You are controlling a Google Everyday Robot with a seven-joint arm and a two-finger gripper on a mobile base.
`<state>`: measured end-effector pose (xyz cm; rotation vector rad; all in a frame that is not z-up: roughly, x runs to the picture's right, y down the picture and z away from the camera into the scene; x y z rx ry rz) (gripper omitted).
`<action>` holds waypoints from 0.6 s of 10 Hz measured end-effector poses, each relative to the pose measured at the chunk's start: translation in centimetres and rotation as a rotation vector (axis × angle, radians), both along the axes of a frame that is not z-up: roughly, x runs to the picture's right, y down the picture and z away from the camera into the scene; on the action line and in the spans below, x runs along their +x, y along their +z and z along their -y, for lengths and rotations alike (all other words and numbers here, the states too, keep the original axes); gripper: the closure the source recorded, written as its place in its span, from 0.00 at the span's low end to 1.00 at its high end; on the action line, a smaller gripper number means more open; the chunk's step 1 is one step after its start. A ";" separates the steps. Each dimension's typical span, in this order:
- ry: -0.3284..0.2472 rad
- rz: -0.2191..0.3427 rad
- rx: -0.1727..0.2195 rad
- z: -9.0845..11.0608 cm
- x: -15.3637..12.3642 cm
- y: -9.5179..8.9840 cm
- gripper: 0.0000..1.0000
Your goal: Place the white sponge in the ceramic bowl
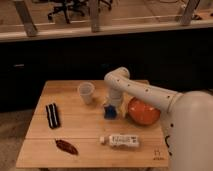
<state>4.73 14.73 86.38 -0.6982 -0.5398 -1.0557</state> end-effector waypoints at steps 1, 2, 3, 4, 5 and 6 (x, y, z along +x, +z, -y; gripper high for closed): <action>-0.014 0.019 -0.002 -0.2 -0.3 0.2 0.20; -0.024 0.035 -0.003 -0.2 -0.7 0.5 0.20; -0.029 0.043 -0.005 -0.3 -0.9 0.7 0.20; -0.037 0.052 -0.008 -0.3 -1.2 0.9 0.20; -0.041 0.055 -0.011 -0.4 -1.3 1.1 0.20; -0.045 0.057 -0.013 -0.4 -1.5 1.3 0.20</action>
